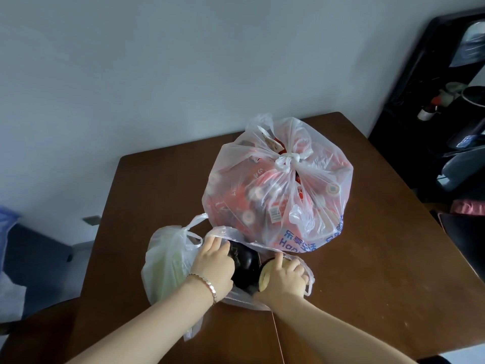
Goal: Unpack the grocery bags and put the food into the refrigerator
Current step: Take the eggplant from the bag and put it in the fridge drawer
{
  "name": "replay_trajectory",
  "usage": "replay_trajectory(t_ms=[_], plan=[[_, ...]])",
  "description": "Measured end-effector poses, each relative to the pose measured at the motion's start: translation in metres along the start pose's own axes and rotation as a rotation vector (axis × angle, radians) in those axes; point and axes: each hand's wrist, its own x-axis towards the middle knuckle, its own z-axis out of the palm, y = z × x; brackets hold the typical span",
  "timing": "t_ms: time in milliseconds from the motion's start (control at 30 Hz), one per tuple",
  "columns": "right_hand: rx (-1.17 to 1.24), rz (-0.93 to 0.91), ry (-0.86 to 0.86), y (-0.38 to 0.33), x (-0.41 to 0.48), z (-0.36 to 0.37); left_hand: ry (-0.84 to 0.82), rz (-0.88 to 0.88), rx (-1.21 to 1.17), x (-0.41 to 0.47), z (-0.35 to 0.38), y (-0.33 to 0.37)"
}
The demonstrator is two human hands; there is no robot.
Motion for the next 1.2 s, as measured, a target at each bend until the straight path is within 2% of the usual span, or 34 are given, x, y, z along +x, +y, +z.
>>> replay_trajectory(t_ms=[133,167,233,267,333,367,400,467,500,633,733,833,1000,1067,1200], plan=[[0.291,-0.257,0.087,0.028,-0.019,-0.014,-0.114,-0.08,0.005,0.003,0.002,-0.016],[0.363,-0.299,0.119,0.033,-0.025,-0.021,-0.091,-0.102,0.006,0.004,0.003,-0.018],[0.529,-0.315,0.18,0.041,-0.031,-0.032,0.084,-0.107,0.02,0.013,0.009,-0.014],[0.606,-0.303,0.196,0.045,-0.031,-0.036,0.246,-0.033,-0.02,0.018,0.015,-0.007],[0.708,-0.288,0.212,0.056,-0.03,-0.041,0.409,0.143,-0.115,0.023,0.013,0.014],[0.742,-0.285,0.216,0.062,-0.028,-0.042,0.353,0.176,-0.164,0.026,0.014,0.025],[0.768,-0.28,0.213,0.068,-0.027,-0.044,0.257,0.129,-0.224,0.032,0.018,0.037],[0.78,-0.258,0.195,0.078,-0.023,-0.045,-0.005,-0.164,-0.336,0.043,0.031,0.039],[0.758,-0.249,0.198,0.082,-0.022,-0.045,-0.087,-0.245,-0.411,0.049,0.04,0.037],[0.641,-0.265,0.188,0.083,-0.021,-0.039,-0.274,-0.304,-0.658,0.065,0.058,0.032],[0.581,-0.29,0.178,0.08,-0.023,-0.035,-0.285,-0.333,-0.762,0.071,0.064,0.033],[0.56,-0.294,0.181,0.079,-0.024,-0.037,-0.311,-0.279,-0.744,0.067,0.061,0.035],[0.617,-0.221,0.202,0.086,-0.021,-0.043,-0.114,-0.282,-0.657,0.048,0.055,0.042],[0.579,-0.229,0.213,0.091,-0.02,-0.046,-0.159,-0.265,-0.837,0.042,0.051,0.042],[0.581,-0.244,0.209,0.102,-0.016,-0.052,-0.188,-0.297,-1.376,0.025,0.035,0.035]])
